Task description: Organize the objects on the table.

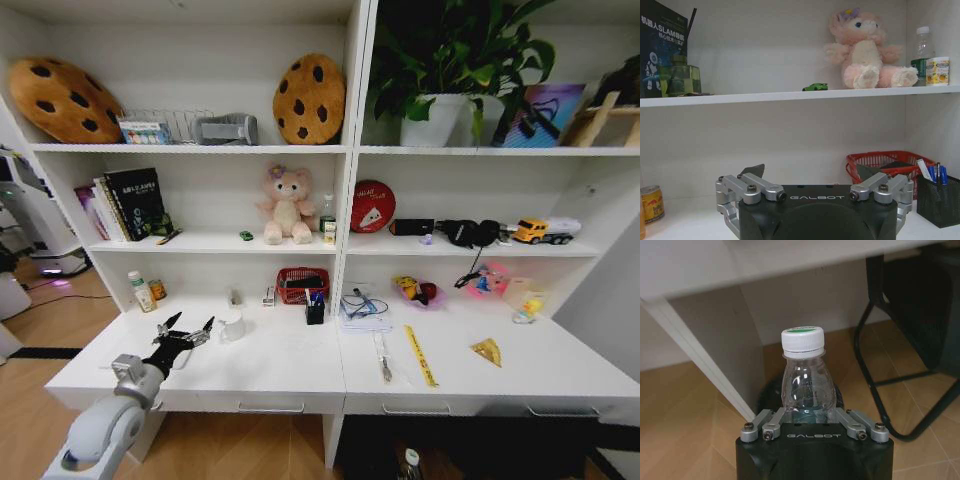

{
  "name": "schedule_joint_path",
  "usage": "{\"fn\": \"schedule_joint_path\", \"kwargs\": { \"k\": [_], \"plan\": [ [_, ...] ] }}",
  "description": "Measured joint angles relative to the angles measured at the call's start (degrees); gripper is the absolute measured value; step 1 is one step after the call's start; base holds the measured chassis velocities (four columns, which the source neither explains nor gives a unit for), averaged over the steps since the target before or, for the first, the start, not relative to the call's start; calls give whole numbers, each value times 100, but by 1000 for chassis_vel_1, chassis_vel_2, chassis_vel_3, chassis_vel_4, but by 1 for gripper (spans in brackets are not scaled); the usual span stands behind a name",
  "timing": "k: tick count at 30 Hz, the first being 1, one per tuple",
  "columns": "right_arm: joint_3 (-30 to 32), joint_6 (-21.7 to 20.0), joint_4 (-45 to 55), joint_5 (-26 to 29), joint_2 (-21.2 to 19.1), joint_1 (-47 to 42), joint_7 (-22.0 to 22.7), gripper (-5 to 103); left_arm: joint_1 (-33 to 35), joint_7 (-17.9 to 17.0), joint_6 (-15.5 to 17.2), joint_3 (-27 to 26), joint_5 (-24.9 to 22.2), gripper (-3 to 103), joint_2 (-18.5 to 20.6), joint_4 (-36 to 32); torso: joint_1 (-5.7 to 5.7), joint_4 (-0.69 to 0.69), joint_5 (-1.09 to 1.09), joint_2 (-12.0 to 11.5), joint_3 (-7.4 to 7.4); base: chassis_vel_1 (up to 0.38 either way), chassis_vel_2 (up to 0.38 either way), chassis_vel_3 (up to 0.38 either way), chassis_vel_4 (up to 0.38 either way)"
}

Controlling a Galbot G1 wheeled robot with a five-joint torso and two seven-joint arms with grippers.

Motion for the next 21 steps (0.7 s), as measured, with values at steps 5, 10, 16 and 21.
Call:
{"fn": "schedule_joint_path", "kwargs": {
  "k": [5, 10, 16, 21],
  "plan": [
    [83, 619, -1903, -401, 260, 1090, -744, 25, 0, 0, 0, 0, 0, 100, 0, 0, 0, 2, -1, 0, 0, 0, 0, 0, 0],
    [268, 1396, -3680, -1143, 489, 2152, -1459, 25, 0, 1, 0, 0, 0, 100, 0, 1, 1, 1, -2, -1, 0, 0, 0, 0, 0],
    [358, 1545, -4336, -1827, 545, 2905, -2002, 25, 0, 0, -1, 0, 0, 100, 0, 1, 1, 1, -3, -1, 1, 0, 0, 0, 0],
    [383, 1536, -4457, -2182, 563, 3257, -2058, 25, 0, 0, -1, 0, 0, 100, 0, 1, 1, 1, -3, -1, 1, 0, 0, 0, 0]
  ]
}}
